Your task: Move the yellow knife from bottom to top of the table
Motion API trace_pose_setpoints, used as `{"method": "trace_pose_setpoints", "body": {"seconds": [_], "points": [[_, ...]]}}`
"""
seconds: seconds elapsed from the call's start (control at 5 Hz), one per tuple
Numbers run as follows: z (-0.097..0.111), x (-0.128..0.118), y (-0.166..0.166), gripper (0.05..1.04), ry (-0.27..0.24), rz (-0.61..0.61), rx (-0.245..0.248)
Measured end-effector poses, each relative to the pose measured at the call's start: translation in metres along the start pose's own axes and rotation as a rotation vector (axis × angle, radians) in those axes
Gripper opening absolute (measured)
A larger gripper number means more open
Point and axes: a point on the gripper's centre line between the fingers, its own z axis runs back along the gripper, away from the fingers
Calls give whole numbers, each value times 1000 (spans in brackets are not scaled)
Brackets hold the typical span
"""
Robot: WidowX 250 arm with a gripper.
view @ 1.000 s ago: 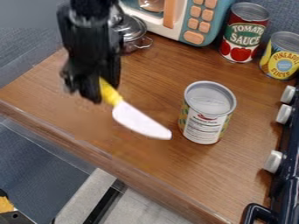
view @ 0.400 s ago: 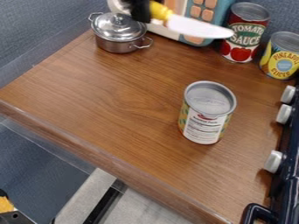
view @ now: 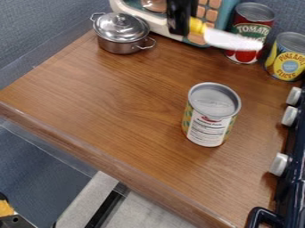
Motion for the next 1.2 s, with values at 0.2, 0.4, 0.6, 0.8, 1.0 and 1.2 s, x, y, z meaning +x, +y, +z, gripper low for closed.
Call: {"method": "trace_pose_setpoints", "body": {"seconds": [0.2, 0.4, 0.6, 0.8, 1.0, 1.2], "points": [[-25, -10, -6, 491, -3, -1, 18], [-44, -12, -8, 490, -14, 35, 20], [-54, -16, -10, 490, -14, 84, -3], [-66, -18, -5, 490, -50, 76, 20], [-78, -19, 1, 490, -74, 69, 52], [-79, -19, 2, 556, -73, 72, 54]]}}
